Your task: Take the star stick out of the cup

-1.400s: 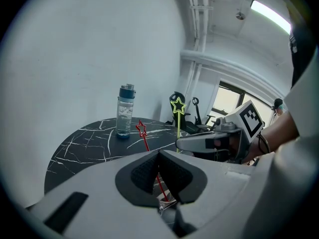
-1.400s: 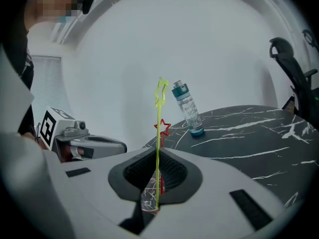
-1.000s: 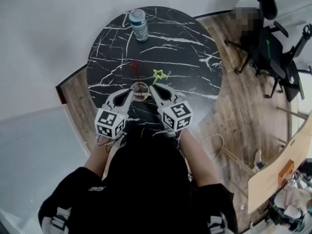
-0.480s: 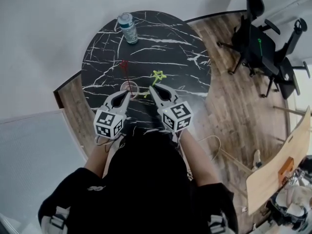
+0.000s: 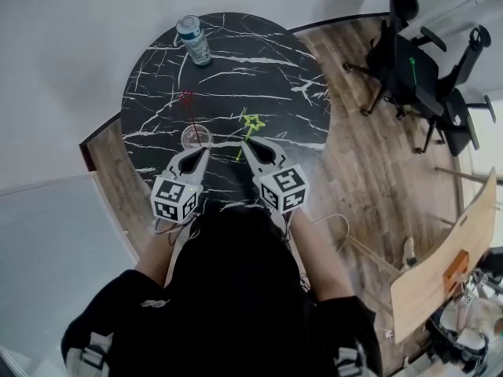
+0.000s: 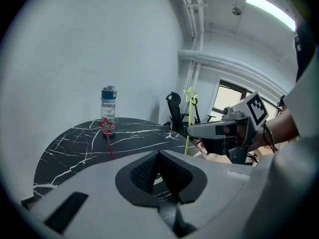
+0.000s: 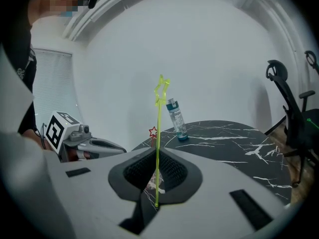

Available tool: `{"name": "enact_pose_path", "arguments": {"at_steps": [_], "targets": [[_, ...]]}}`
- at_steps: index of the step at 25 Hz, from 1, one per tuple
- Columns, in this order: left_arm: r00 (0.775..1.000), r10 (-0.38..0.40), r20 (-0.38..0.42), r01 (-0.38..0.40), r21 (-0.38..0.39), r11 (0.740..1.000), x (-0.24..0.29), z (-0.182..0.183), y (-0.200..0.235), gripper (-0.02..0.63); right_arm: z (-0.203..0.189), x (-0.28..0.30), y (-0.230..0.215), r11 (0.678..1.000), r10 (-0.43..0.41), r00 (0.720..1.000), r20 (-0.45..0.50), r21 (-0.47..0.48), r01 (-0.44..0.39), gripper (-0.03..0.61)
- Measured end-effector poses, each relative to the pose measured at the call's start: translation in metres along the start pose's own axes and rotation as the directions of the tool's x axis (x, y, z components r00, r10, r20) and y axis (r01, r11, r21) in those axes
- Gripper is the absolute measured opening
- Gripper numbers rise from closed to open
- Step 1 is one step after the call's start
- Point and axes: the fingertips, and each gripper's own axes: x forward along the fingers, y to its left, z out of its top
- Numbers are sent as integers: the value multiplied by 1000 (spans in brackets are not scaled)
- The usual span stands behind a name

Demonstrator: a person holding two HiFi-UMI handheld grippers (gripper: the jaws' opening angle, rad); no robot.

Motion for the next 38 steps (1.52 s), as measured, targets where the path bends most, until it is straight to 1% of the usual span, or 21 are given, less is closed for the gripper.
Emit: {"name": "enact_pose_path", "arguments": {"at_steps": [3,5,8,10,19,24,27,32,38], "targets": [[1000,2,-14,-2,-14,1000,2,-10,-4,-2,-14,-1,-2,1000,-5,999,-47,-4,5,11],[1000,5,-24,-5,-26,1000,3,-18,-6,-2,-27,0,-5,1000,-10,995,-95,2,10,10],[999,8,-49,-10,-53,999,5,-34,-10,-2,-53,2,-8,1000,-10,983,-183,11,12,9],[998,11,-67,-16,-68,998,6,-44,-10,-2,-63,3,-10,1000,-12,976,-220,12,15,11],[994,28,-104,-41,-127,991,7,-76,-7,-2,-88,8,-11,1000,1,960,-281,17,4,11],[993,24,-118,-42,-157,987,10,-90,-8,-2,-108,7,-11,1000,-1,942,-336,18,7,11],[990,18,-137,-42,-172,984,14,-103,-8,-2,-118,7,-13,1000,-6,933,-359,23,15,11],[987,30,-160,-64,-212,975,17,-119,-2,-2,-131,11,-14,998,-12,926,-377,47,33,11],[982,12,-188,-55,-221,974,17,-133,1,-2,-154,16,-15,997,-26,909,-415,61,56,11]]}}
